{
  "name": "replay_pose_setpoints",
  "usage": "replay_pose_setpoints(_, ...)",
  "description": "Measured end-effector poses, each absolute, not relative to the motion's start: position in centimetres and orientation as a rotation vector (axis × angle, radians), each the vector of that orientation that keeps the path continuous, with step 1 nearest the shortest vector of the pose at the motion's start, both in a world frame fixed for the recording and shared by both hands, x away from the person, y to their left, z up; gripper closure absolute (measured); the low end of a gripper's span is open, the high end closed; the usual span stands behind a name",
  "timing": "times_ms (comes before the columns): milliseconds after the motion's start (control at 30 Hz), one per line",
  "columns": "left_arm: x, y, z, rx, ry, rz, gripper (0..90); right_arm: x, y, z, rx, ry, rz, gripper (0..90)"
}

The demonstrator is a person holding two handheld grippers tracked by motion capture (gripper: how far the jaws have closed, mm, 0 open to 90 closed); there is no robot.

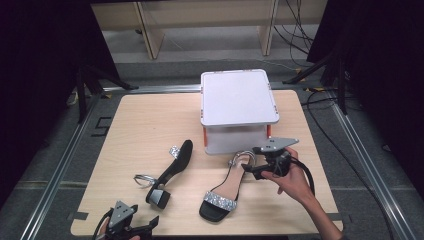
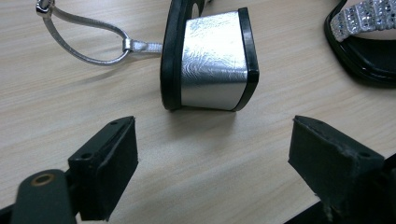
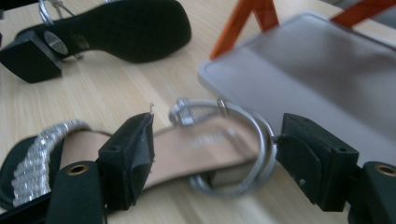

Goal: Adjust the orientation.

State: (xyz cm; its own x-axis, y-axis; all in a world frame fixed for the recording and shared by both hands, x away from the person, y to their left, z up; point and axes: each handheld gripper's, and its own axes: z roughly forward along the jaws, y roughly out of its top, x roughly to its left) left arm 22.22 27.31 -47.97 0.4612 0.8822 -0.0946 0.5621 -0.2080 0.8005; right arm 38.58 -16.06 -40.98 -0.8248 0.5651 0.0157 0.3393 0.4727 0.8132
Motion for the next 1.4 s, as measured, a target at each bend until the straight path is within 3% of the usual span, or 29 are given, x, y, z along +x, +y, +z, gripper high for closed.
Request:
replay_pose_setpoints(300,22.2,27.3,-48.0,1.897,1.209,0.496,15.2,40.9,-10.9,-40.6,0.683,2.575,1.259,24.3)
replay_pose_setpoints(633,22.2,27.3,-48.0,1.896,1.209,0.491,15.2,43.1,-7.9,-42.7,0.687,2.675,1.143,24.1)
replay_pose_setpoints(1100,22.2,27.4,-48.0,1.895,1.211,0.496,15.2,43.3,-9.6,-44.0,0.777,2.755,1.064,25.8)
replay_pose_setpoints(1400,22.2,27.4,-48.0,1.897,1.202,0.494,15.2,40.9,-13.0,-43.7,0.819,2.737,1.031,24.3)
